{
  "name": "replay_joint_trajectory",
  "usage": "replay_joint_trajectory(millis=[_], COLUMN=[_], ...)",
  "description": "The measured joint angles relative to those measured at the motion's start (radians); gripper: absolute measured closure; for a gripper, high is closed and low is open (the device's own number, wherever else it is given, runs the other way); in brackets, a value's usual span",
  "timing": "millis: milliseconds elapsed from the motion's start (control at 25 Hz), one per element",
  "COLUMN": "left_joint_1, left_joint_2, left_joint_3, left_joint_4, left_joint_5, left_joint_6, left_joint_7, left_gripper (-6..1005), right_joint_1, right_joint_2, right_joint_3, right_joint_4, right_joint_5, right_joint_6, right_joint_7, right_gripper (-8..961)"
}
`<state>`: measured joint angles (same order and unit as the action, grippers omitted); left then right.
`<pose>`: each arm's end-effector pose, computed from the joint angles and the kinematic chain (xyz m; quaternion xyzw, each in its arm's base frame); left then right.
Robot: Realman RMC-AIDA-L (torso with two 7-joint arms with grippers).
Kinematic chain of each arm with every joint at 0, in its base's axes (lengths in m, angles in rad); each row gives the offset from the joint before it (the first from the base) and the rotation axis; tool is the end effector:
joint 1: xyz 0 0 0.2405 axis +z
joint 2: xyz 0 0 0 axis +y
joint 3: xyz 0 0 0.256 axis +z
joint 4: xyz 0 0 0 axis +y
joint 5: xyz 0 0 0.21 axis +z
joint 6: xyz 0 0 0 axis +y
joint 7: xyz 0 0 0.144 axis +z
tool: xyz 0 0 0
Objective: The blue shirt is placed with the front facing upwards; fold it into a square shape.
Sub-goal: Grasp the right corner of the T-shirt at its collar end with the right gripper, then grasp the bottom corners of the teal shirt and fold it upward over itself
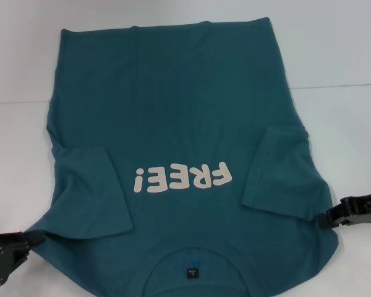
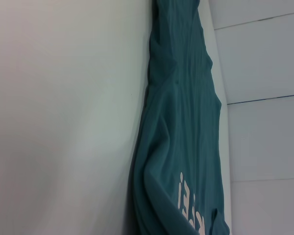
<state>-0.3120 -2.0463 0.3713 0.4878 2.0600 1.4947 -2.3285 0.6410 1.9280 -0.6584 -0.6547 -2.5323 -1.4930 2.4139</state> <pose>-0.3652 0.2586 0.0150 -0.5475 -0.7513 -0.3577 0.0879 0.3189 0.3505 0.0481 -0.7634 0.6336 0.0130 0.1254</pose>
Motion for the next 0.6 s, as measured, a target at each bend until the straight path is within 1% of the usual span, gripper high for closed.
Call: replay_joint_trajectory(millis=[80,200,400,520,600], left_joint_1=[0.0,0.001,0.001,0.001,0.002], left_joint_2=[0.0,0.0,0.004,0.006,0.014], left_joint_3=[0.0,0.0,0.0,0.004,0.01], left_joint_4=[0.0,0.0,0.0,0.0,0.0], left_joint_5=[0.0,0.0,0.0,0.002,0.007], left_joint_6=[0.0,-0.001,0.0,0.01,0.026], left_joint_7=[0.0,0.0,0.002,0.019,0.029], left_gripper=[975,976,975,975,974], right_joint_1=[0.002,0.003,-0.002,-0.006,-0.007], right_joint_2=[0.0,0.0,-0.009,-0.019,-0.031], right_joint_3=[0.0,0.0,0.0,0.0,0.0], right_joint_4=[0.0,0.0,-0.005,-0.006,-0.007], right_joint_5=[-0.001,-0.001,-0.002,-0.002,-0.007], right_joint_6=[0.0,-0.003,-0.01,-0.023,-0.039], right_joint_7=[0.0,0.001,0.002,-0.001,-0.005], right_gripper=[714,789,913,913,913])
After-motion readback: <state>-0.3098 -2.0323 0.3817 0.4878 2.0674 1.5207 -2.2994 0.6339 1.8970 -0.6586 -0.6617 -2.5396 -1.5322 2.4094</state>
